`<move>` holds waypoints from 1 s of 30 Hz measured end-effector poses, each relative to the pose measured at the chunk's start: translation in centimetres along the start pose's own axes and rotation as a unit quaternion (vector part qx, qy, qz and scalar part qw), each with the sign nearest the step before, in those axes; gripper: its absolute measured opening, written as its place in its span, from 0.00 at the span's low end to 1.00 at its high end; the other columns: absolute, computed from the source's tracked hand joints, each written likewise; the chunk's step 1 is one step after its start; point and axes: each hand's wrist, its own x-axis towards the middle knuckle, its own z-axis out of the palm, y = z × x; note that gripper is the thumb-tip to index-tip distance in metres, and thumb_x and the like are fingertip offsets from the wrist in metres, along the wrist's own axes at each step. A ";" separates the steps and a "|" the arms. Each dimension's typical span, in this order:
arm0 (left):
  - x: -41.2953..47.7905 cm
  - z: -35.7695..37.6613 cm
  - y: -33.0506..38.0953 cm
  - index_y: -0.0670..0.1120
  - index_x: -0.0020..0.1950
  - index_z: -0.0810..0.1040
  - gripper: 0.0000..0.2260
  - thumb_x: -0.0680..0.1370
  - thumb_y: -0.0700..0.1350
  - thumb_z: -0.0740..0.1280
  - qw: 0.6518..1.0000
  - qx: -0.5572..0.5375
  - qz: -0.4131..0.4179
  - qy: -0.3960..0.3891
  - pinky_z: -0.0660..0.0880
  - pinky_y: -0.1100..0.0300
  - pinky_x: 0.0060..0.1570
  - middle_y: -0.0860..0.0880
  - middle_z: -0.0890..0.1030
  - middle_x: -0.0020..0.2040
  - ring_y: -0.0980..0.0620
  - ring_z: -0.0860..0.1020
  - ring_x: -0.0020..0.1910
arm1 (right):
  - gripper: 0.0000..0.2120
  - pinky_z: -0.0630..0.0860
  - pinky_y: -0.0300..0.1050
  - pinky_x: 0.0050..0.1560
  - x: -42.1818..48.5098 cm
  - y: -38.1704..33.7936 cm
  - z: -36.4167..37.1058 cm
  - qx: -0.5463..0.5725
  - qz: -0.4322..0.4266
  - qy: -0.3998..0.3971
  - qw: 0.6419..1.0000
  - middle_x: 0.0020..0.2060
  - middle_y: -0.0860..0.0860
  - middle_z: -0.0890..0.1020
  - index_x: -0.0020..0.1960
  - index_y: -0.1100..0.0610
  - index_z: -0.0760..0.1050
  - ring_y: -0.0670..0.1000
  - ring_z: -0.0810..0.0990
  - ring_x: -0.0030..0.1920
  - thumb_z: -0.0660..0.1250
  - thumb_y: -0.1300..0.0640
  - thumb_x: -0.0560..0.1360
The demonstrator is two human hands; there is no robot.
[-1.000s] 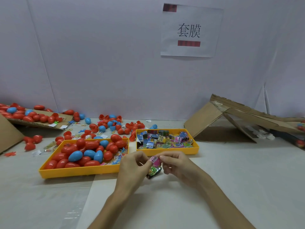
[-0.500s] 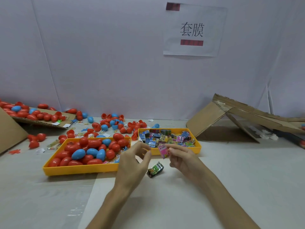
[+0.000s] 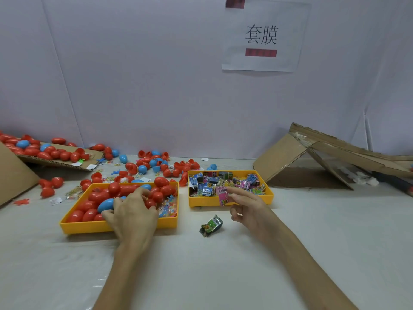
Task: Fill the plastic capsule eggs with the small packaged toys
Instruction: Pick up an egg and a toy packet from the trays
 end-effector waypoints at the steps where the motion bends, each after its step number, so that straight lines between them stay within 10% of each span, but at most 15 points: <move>1: 0.0 -0.1 0.0 0.54 0.62 0.80 0.15 0.76 0.49 0.74 1.000 -0.007 -0.006 0.010 0.64 0.47 0.55 0.48 0.82 0.49 0.45 0.73 0.57 | 0.15 0.74 0.40 0.36 0.0 0.0 0.0 0.001 0.000 -0.001 1.000 0.43 0.50 0.82 0.56 0.50 0.85 0.48 0.76 0.32 0.73 0.54 0.70; 6: -0.5 -0.6 0.3 0.50 0.59 0.80 0.10 0.79 0.40 0.70 0.967 -0.218 0.075 0.105 0.71 0.45 0.56 0.49 0.80 0.47 0.45 0.78 0.53 | 0.15 0.75 0.40 0.37 -0.1 -0.1 0.1 0.002 0.001 -0.006 1.000 0.44 0.49 0.84 0.56 0.49 0.85 0.48 0.76 0.32 0.72 0.54 0.70; 10: -1.0 -1.0 1.8 0.52 0.60 0.80 0.13 0.83 0.36 0.62 0.832 -0.539 0.060 -0.116 0.81 0.61 0.50 0.52 0.83 0.57 0.52 0.82 0.55 | 0.14 0.75 0.40 0.38 -0.2 -0.3 0.0 0.009 0.003 -0.011 1.000 0.46 0.50 0.85 0.56 0.49 0.85 0.48 0.77 0.33 0.72 0.54 0.70; 17: -2.4 -0.5 3.2 0.46 0.61 0.82 0.15 0.74 0.41 0.70 0.618 -0.702 -0.048 -0.352 0.81 0.60 0.47 0.43 0.86 0.56 0.46 0.85 0.52 | 0.11 0.76 0.41 0.39 -0.5 -0.5 0.2 0.012 0.000 -0.012 1.000 0.50 0.53 0.86 0.52 0.52 0.87 0.52 0.84 0.42 0.72 0.54 0.70; 30: -3.9 0.2 4.1 0.42 0.60 0.81 0.16 0.77 0.50 0.69 0.645 -0.654 -0.051 -0.393 0.82 0.59 0.44 0.37 0.85 0.50 0.44 0.86 0.46 | 0.14 0.76 0.42 0.42 -0.8 -0.7 0.5 -0.004 -0.005 -0.021 1.000 0.54 0.52 0.85 0.57 0.50 0.85 0.51 0.84 0.45 0.71 0.53 0.72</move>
